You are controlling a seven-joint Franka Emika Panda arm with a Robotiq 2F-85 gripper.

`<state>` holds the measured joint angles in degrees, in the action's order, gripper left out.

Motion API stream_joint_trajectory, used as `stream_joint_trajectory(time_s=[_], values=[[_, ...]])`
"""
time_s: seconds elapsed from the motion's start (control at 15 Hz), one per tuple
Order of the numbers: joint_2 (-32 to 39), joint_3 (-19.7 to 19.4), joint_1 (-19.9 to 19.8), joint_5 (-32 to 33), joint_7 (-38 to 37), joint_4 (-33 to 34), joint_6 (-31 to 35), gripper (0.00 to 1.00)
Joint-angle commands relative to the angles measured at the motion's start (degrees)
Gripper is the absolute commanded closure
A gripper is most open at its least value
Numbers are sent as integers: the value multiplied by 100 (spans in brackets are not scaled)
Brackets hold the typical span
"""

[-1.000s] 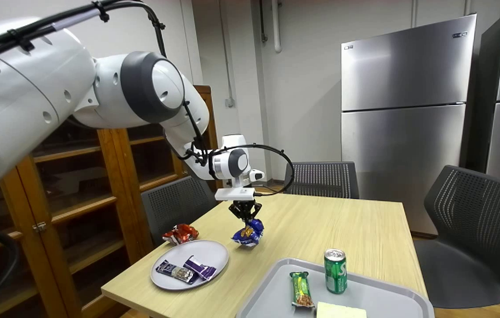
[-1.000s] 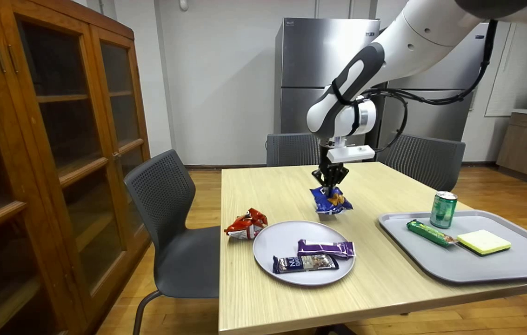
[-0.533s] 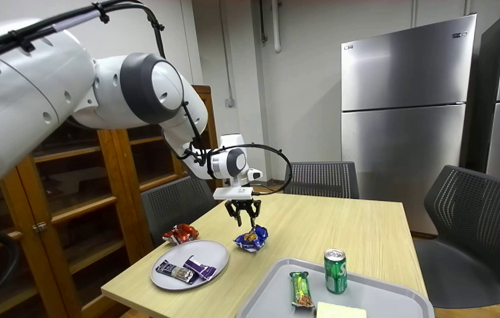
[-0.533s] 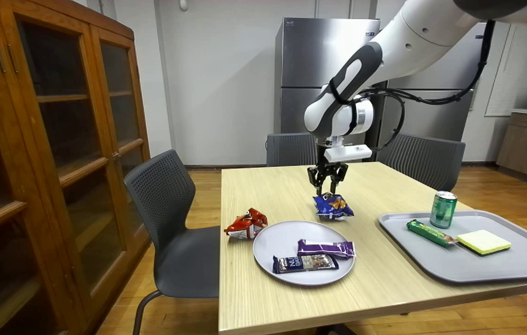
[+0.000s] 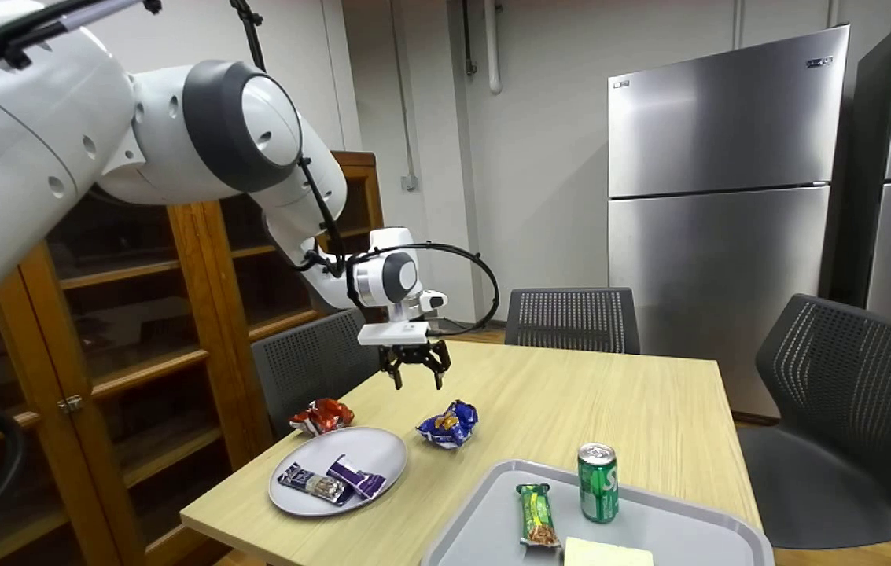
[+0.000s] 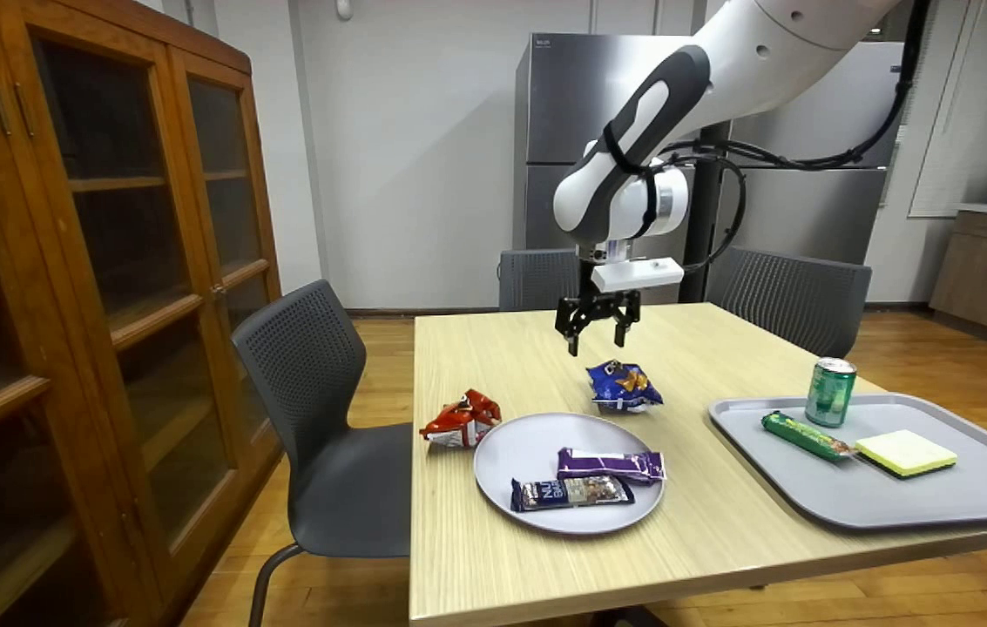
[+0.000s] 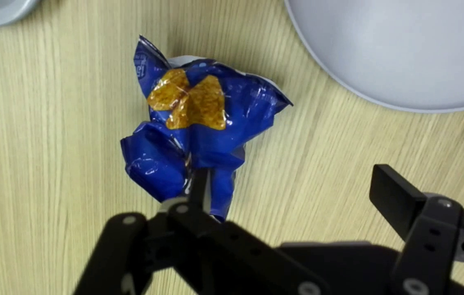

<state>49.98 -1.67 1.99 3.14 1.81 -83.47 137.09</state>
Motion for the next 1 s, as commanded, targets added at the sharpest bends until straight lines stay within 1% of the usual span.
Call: stream_joint_trajectory(time_s=[0.0, 0.13, 0.2, 0.27, 0.47, 0.93], values=[[-748, -199, 293, 185, -561, -937, 98, 0], [-995, -203, 355, 191, -640, -1272, 97, 0], [-1111, -146, 318, 187, -495, -1430, 107, 0], [-623, -75, 225, 83, -421, -792, -14, 0], [-866, -70, 242, 92, -424, -1119, -10, 0], [-914, -70, 241, 95, -424, -1207, 16, 0]])
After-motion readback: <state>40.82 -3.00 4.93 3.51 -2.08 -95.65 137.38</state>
